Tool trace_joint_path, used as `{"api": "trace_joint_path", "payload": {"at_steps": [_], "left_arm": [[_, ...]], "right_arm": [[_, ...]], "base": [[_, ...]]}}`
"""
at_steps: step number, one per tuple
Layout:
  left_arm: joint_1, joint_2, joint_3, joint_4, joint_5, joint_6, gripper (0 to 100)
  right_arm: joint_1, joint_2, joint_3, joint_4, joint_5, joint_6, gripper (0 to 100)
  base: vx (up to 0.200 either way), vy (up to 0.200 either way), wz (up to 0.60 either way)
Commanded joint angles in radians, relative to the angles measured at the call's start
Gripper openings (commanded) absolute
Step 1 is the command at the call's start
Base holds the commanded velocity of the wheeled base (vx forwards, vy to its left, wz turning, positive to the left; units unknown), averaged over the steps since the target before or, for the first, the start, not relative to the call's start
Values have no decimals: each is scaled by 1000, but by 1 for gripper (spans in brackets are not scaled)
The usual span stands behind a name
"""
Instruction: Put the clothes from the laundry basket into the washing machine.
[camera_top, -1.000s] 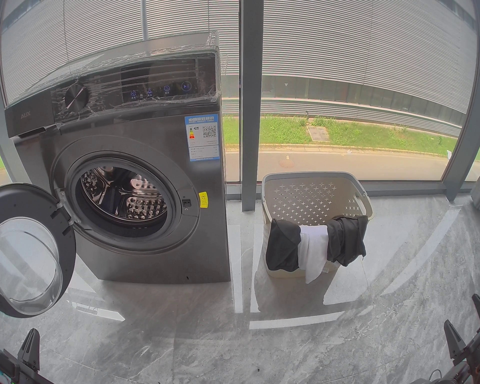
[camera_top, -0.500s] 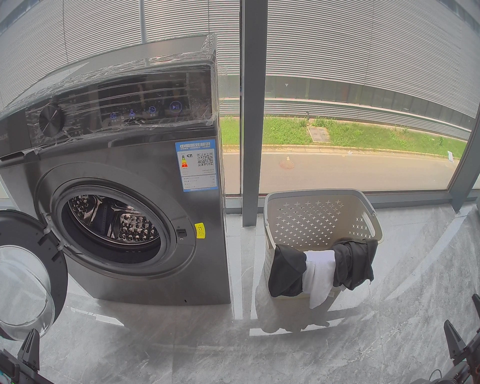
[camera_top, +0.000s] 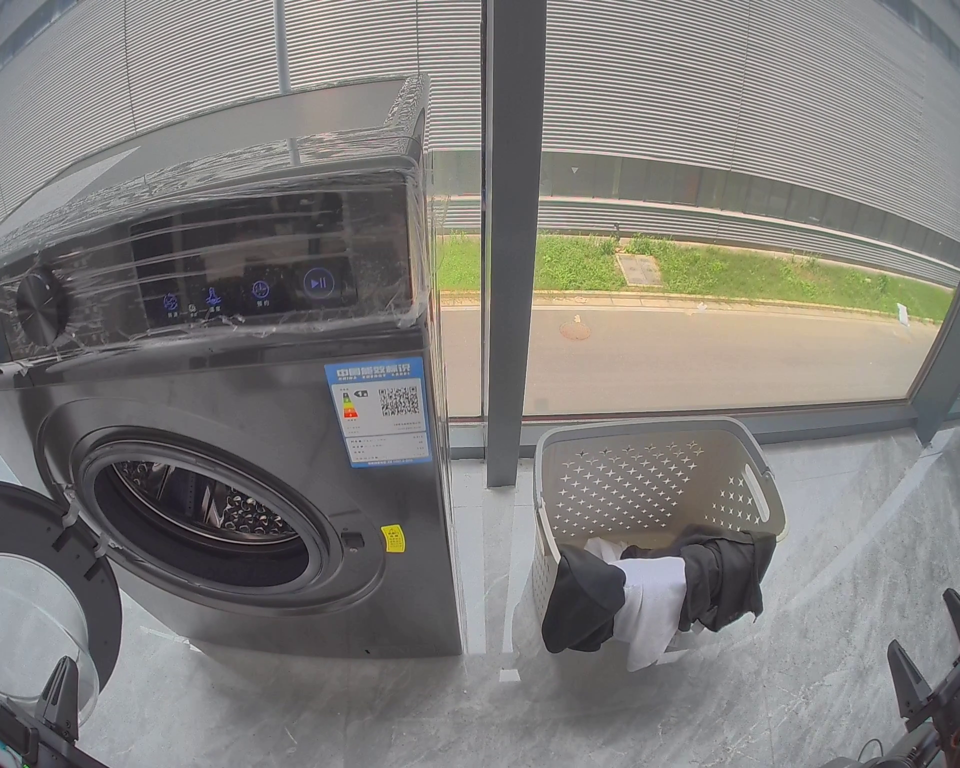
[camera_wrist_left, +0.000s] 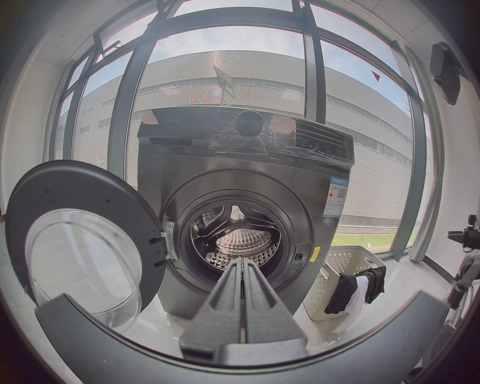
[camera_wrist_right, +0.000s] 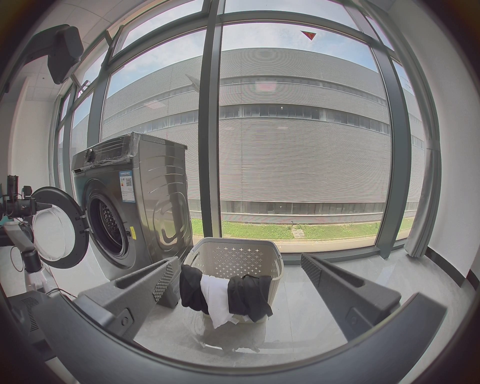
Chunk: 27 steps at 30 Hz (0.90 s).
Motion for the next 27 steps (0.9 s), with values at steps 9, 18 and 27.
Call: {"api": "trace_joint_path", "payload": {"at_steps": [9, 18, 27], "left_arm": [[0, -16, 1, -5, 1, -1, 0], [0, -16, 1, -5, 1, -1, 0], [0, -16, 1, -3, 1, -1, 0]], "right_arm": [[2, 20, -76, 10, -4, 10, 100], [42, 641, -515, 137, -5, 23, 100], [10, 1109, -516, 131, 30, -28, 100]], "base": [[0, 0, 0], [0, 0, 0], [0, 0, 0]]}}
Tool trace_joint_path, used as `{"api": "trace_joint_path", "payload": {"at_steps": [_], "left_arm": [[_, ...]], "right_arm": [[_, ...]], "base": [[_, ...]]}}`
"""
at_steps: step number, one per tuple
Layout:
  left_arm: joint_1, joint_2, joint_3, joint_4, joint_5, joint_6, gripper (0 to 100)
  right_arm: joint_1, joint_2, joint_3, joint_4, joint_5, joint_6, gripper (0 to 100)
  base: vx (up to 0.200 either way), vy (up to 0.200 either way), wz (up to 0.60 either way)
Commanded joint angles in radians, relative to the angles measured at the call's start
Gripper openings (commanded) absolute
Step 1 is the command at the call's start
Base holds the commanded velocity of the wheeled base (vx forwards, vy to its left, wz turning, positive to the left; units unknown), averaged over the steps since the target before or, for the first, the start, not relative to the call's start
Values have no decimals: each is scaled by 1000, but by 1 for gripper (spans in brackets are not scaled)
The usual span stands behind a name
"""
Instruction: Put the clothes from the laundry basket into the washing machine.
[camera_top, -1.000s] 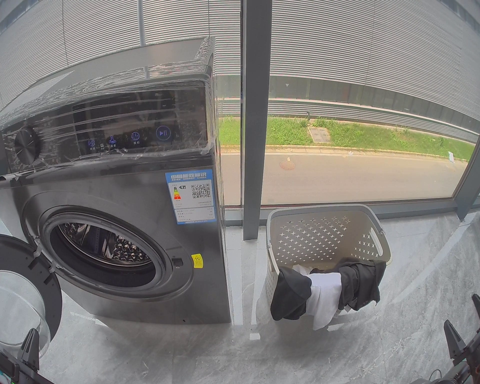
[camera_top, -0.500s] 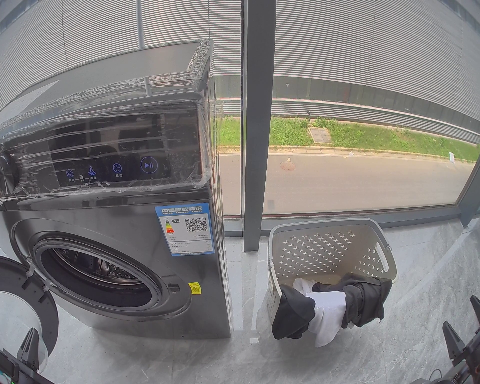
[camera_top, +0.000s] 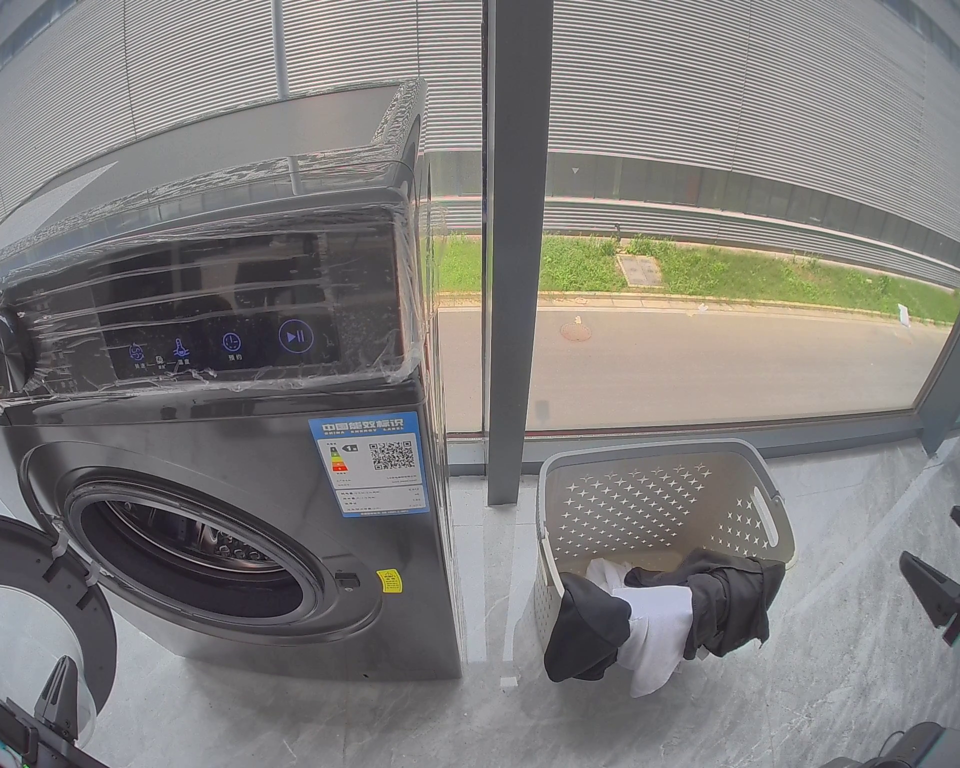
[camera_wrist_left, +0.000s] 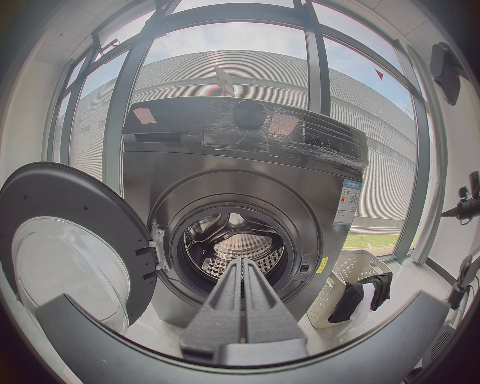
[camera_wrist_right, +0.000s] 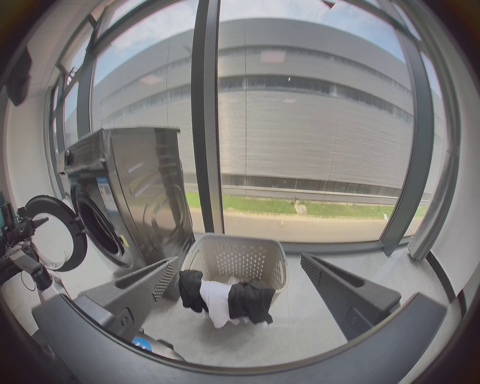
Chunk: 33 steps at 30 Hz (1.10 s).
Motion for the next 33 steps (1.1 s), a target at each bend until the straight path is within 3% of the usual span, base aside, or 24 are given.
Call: {"api": "trace_joint_path", "payload": {"at_steps": [1, 2, 7, 11, 16, 25, 27, 33], "left_arm": [[0, -16, 0, 1, 1, 0, 0], [0, -16, 0, 1, 0, 0, 0], [0, -16, 0, 1, 0, 0, 0], [0, -16, 0, 1, 0, -1, 0], [0, -16, 0, 1, 1, -1, 0], [0, -16, 0, -1, 3, -6, 0], [0, -16, 0, -1, 3, -7, 0], [0, -16, 0, -3, 6, -9, 0]], "right_arm": [[-6, 643, -159, 45, 26, -36, 100], [-9, 732, -162, 33, 49, -39, 100], [-93, 906, -165, -67, 72, -66, 100], [-133, 1034, -180, -156, 63, -85, 100], [-182, 1208, -283, -182, 59, -88, 100], [-184, 1347, -300, -216, 84, -114, 100], [-184, 1372, -311, -228, 107, -125, 100], [-194, 1470, -401, -246, 124, -129, 100]], "base": [[0, 0, 0], [0, 0, 0], [0, 0, 0], [0, 0, 0], [0, 0, 0], [0, 0, 0], [0, 0, 0], [0, 0, 0]]}}
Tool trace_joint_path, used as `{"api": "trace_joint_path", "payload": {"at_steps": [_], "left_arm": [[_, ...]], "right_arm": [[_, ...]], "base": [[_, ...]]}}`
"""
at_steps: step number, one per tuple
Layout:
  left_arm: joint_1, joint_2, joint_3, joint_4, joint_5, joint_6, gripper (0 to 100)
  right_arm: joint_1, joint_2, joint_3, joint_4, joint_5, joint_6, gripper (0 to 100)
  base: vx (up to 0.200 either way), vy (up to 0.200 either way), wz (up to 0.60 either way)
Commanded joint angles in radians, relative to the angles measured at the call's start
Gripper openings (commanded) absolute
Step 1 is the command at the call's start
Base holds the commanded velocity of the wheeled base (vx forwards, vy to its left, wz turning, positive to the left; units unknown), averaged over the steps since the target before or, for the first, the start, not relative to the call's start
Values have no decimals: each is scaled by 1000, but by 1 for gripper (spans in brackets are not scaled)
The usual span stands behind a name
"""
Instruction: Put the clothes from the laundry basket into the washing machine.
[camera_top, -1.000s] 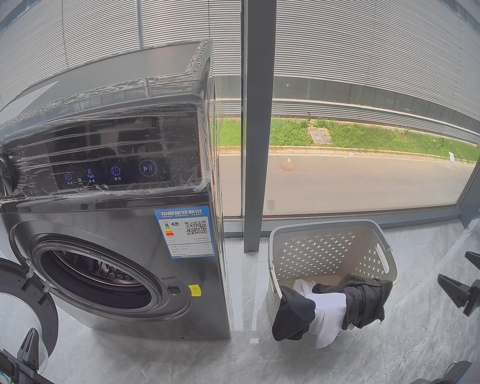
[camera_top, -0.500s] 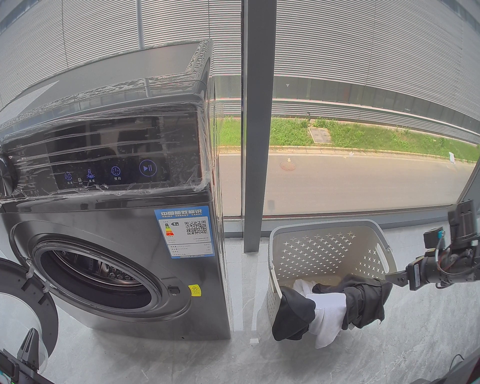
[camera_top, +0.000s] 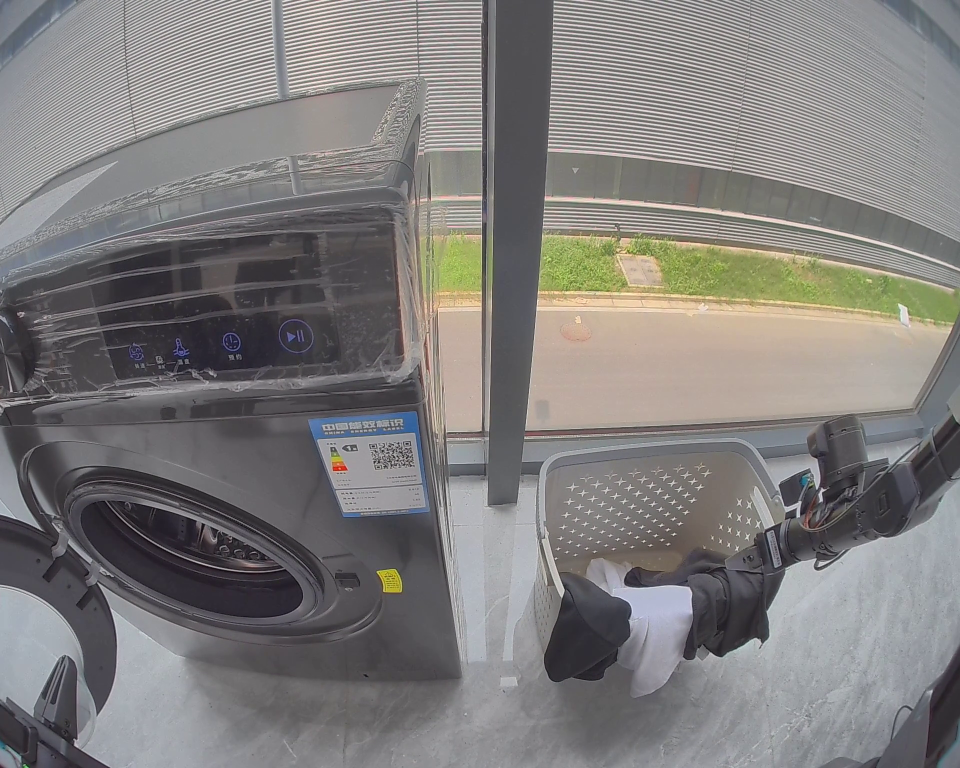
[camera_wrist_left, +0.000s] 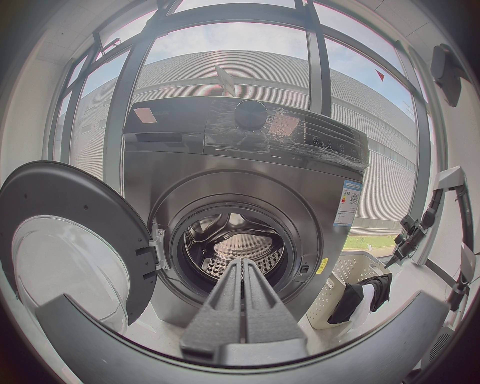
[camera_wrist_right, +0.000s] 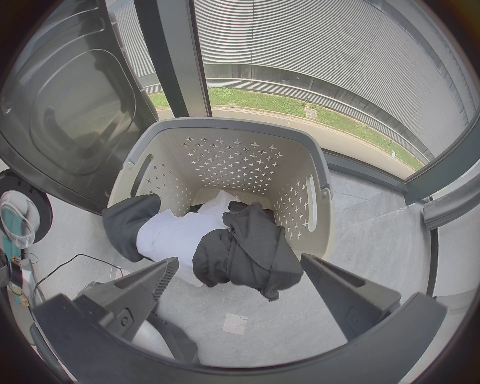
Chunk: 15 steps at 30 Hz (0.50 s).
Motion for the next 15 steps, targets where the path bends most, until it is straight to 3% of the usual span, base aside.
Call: {"api": "trace_joint_path", "payload": {"at_steps": [1, 10, 15], "left_arm": [[1, -16, 0, -2, 3, -2, 0], [1, -16, 0, -2, 0, -6, 0], [1, -16, 0, -2, -2, -6, 0]], "right_arm": [[-12, 107, -57, -5, 6, -3, 100], [-14, 110, -55, -5, 11, -3, 100], [-11, 111, -59, -5, 28, -6, 100]], "base": [[0, 0, 0], [0, 0, 0], [0, -200, 0]]}}
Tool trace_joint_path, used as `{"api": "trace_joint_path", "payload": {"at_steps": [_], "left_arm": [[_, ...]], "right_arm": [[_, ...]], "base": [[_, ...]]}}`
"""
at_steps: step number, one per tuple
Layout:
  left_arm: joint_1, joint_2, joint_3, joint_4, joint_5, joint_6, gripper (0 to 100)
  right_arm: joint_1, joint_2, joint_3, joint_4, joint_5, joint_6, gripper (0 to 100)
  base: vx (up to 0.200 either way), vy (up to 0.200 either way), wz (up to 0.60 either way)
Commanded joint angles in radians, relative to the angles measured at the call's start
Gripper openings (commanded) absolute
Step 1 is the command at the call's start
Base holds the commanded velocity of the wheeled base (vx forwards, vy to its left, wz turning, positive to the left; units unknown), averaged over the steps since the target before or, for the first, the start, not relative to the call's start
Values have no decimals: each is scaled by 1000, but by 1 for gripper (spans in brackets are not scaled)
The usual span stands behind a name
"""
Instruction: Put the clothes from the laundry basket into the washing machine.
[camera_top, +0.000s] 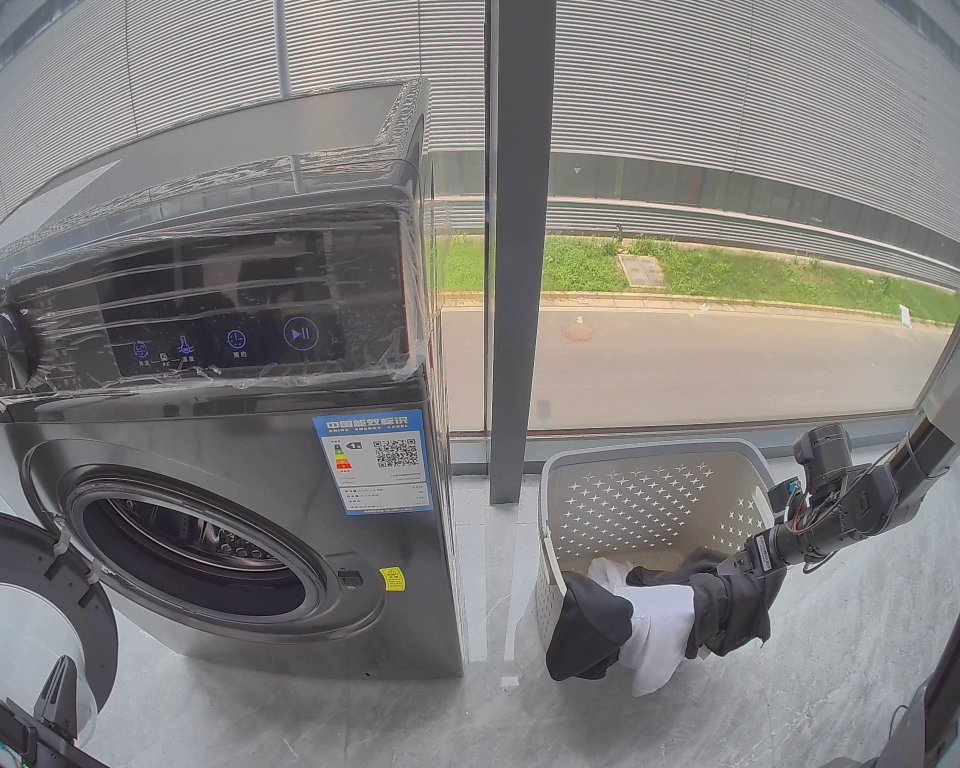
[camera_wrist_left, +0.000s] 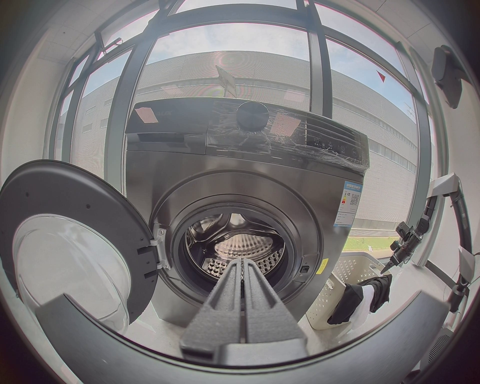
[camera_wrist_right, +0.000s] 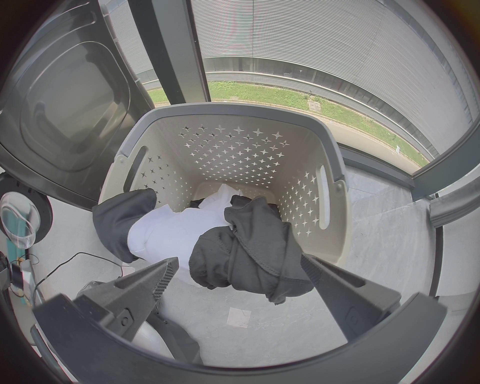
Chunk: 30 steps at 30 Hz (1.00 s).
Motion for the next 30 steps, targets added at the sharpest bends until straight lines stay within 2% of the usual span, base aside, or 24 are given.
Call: {"api": "trace_joint_path", "payload": {"at_steps": [1, 13, 17, 22, 25, 30], "left_arm": [[0, -16, 0, 0, -3, -2, 0], [0, -16, 0, -2, -3, -2, 0], [0, -16, 0, 0, -2, -2, 0], [0, -16, 0, -2, -2, -2, 0], [0, -16, 0, -2, -2, -2, 0], [0, -16, 0, 0, -2, -2, 0]], "right_arm": [[4, 0, -2, 1, 4, -1, 100], [6, 12, -5, 1, 6, -3, 100], [32, 54, -12, -6, 26, -20, 100], [84, 116, -39, -50, 33, -18, 100], [113, 141, -63, -56, 62, -17, 100], [135, 170, -69, -56, 72, -18, 100]], "base": [[0, -200, 0], [0, -200, 0], [0, 0, 0], [0, 0, 0], [0, 0, 0], [0, 0, 0]]}}
